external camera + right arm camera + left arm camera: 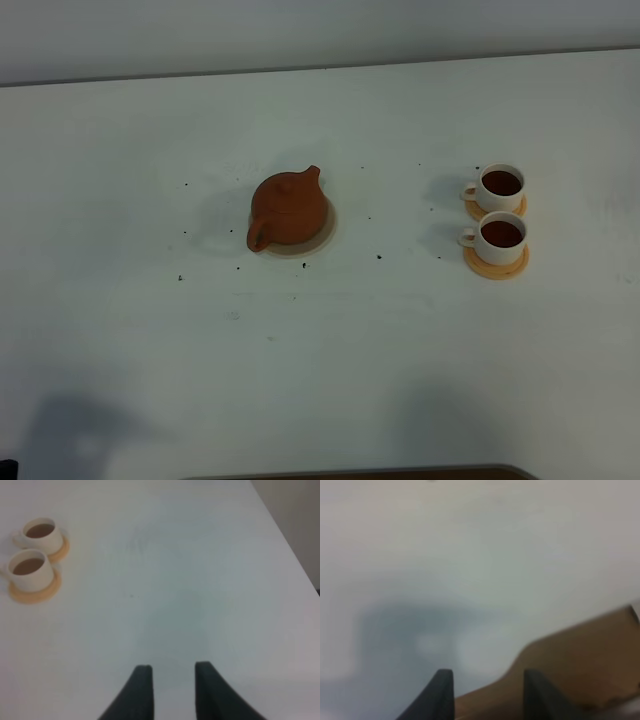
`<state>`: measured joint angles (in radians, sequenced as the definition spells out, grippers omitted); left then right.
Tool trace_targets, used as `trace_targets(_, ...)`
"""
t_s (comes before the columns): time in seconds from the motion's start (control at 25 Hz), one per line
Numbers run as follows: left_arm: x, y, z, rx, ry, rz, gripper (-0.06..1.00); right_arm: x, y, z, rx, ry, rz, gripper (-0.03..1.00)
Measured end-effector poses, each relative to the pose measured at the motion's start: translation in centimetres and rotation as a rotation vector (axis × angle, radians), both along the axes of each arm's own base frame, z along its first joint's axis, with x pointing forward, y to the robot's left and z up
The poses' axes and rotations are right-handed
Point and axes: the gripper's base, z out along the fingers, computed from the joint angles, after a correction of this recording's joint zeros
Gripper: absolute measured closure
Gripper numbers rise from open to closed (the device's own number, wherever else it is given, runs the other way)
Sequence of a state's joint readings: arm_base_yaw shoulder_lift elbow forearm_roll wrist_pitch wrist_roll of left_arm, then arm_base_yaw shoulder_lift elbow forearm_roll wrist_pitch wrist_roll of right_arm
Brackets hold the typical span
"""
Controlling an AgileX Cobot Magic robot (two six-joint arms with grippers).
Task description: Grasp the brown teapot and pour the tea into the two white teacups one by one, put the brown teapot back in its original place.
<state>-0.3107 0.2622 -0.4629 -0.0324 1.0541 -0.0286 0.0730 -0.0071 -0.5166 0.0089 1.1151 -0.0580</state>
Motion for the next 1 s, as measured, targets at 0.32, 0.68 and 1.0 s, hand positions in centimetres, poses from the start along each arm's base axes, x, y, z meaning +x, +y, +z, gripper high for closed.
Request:
trace_targets(0.32, 0.2, 0.7, 0.0, -0.001, -0.007, 0.264, 0.58, 0.0, 0.0, 0.0, 0.000, 0.000, 0.000, 0.73)
trace_targets(0.68, -1.8, 0.8, 0.3, -0.021, -0.162, 0.364, 0.58, 0.0, 0.0, 0.0, 0.000, 0.000, 0.000, 0.73)
trace_targets(1.0, -3.1, 0.8, 0.2, -0.033, -0.257, 0.366, 0.58, 0.0, 0.0, 0.0, 0.000, 0.000, 0.000, 0.73)
